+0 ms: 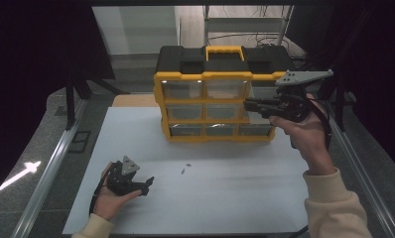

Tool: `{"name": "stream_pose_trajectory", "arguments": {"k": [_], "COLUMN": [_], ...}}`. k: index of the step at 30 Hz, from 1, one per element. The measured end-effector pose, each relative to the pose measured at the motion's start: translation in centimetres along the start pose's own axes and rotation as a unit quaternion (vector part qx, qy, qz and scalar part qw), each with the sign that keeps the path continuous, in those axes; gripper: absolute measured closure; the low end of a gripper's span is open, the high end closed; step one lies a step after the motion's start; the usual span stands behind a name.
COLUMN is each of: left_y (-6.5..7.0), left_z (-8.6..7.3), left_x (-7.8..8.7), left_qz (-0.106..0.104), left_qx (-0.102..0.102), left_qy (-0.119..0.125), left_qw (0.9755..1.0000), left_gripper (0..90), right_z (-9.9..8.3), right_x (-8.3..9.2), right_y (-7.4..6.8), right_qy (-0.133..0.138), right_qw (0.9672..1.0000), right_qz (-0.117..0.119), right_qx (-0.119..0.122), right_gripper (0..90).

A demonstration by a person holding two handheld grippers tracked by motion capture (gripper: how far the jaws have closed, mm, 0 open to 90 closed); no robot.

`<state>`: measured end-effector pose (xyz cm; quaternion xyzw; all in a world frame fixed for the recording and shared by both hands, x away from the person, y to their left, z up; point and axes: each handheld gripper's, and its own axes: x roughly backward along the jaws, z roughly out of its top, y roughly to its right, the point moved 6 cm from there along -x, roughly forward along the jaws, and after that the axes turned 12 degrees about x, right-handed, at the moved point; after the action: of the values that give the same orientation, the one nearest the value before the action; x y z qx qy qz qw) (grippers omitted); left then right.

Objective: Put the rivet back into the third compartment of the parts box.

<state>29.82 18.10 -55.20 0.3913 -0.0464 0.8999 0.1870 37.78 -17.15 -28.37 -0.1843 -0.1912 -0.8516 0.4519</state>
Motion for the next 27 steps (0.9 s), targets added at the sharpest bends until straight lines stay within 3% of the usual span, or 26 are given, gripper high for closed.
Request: {"name": "stream_pose_trajectory", "arguments": {"k": [9, 17, 27], "left_y": [-0.1, -0.1, -0.2], "left_z": [0.0, 0.1, 0.0], "left_x": [0.1, 0.0, 0.0], "left_qz": [0.001, 0.001, 0.0], "left_qx": [0.003, 0.004, 0.003], "left_qy": [0.003, 0.004, 0.002], "left_qw": [1.0, 1.0, 1.0], "left_gripper": [9.7, 9.7, 9.7], "right_z": [0.2, -1.0, -1.7], "right_x": [1.0, 1.5, 1.0], "right_y": [1.7, 4.8, 5.4], "right_qy": [0.006, -0.013, -0.024], "right_qw": [0.9997, 0.9967, 0.9951], "right_qz": [-0.022, -0.072, -0.088], "right_qx": [-0.011, -0.034, -0.038], "right_gripper": [82.5, 82.5, 81.9]}}
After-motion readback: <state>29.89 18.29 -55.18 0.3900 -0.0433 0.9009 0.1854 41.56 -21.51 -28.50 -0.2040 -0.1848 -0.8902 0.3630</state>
